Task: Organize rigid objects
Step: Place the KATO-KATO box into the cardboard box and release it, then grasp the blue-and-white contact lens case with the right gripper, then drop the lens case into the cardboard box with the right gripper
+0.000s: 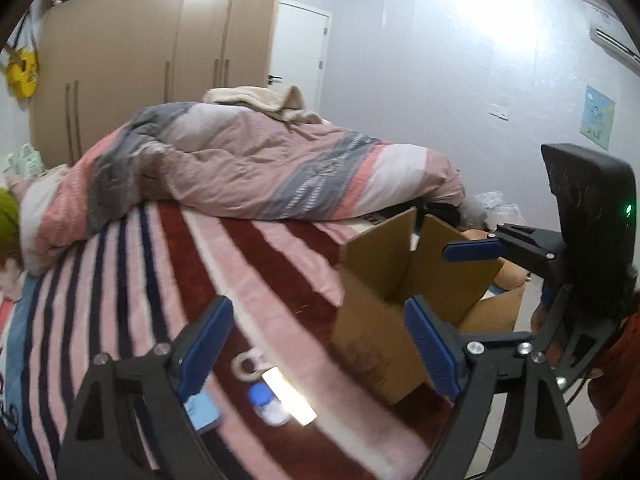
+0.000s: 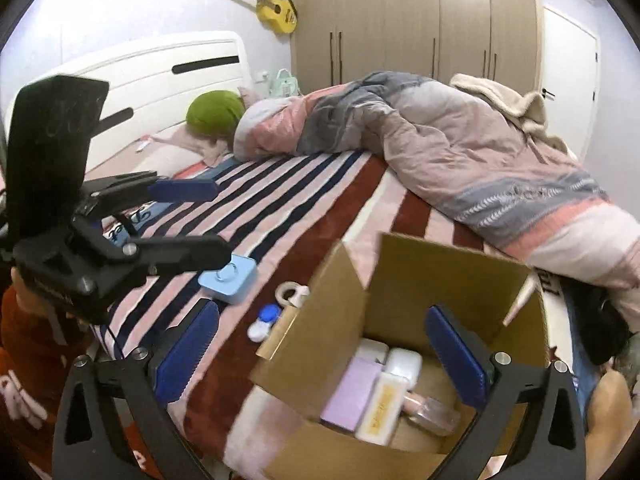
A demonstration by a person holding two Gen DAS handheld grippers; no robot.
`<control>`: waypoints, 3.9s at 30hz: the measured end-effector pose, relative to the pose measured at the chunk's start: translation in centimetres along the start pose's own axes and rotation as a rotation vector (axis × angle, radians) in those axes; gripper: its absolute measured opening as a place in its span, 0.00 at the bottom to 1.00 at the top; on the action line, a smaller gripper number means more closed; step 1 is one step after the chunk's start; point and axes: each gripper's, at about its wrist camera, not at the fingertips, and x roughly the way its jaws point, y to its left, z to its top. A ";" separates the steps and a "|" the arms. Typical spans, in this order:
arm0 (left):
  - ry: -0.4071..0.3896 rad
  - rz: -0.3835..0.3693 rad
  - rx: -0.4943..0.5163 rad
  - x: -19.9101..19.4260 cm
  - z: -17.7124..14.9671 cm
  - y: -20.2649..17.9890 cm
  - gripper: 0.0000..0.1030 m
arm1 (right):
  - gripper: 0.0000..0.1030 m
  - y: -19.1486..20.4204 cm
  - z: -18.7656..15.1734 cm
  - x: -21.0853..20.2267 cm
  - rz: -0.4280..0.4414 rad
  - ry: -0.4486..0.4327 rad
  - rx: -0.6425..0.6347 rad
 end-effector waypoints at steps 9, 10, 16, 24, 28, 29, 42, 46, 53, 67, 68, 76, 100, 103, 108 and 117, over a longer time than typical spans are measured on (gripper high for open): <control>-0.034 0.110 -0.080 -4.1 -4.9 6.9 0.95 | 1.00 7.7 1.5 3.9 0.167 0.020 -0.059; -0.032 0.116 -0.087 -4.2 -5.7 7.8 0.95 | 1.00 8.7 1.3 4.8 0.186 0.030 -0.068; -0.002 0.142 -0.133 -3.4 -9.4 11.5 0.95 | 0.69 11.4 -1.0 11.6 0.221 0.183 -0.089; 0.009 0.119 -0.212 -2.2 -12.4 15.1 0.95 | 0.56 9.2 -3.6 19.5 0.069 0.363 -0.080; 0.009 0.111 -0.237 -2.0 -13.0 16.1 0.95 | 0.56 7.9 -4.2 21.9 0.036 0.429 -0.034; 0.011 0.109 -0.241 -1.9 -13.1 16.2 0.95 | 0.56 7.9 -4.1 22.0 0.038 0.427 -0.037; 0.019 0.103 -0.249 -1.8 -13.4 16.4 0.95 | 0.36 7.3 -4.7 23.6 0.087 0.458 0.077; 0.019 0.093 -0.248 -1.8 -13.3 16.3 0.95 | 0.25 7.0 -4.7 23.5 0.063 0.426 0.074; 0.023 0.028 -0.242 -1.4 -12.1 15.1 0.95 | 0.25 10.0 -3.6 20.4 0.142 0.342 -0.010; 0.027 -0.215 -0.179 0.0 -5.2 6.0 0.38 | 0.25 10.6 -0.3 9.2 0.268 0.114 -0.090; 0.022 -0.215 -0.168 0.0 -4.8 5.3 0.37 | 0.25 10.0 -0.2 8.3 0.265 0.099 -0.092; 0.026 -0.246 -0.070 3.0 -0.6 -1.9 0.26 | 0.25 3.6 -0.6 3.2 0.208 0.016 -0.061; 0.091 -0.167 -0.007 9.9 2.7 -7.2 0.65 | 0.44 -7.9 -5.1 2.3 0.104 0.095 0.096; 0.061 -0.136 -0.029 7.7 2.7 -5.3 0.68 | 0.44 -7.4 -4.8 2.0 0.097 0.094 0.098; 0.011 -0.080 -0.057 3.7 1.8 -2.2 0.73 | 0.44 -5.2 -3.7 1.6 0.097 0.091 0.082; -0.048 0.033 -0.115 -2.0 -2.0 4.3 0.77 | 0.45 3.2 -0.5 3.4 0.133 0.095 -0.033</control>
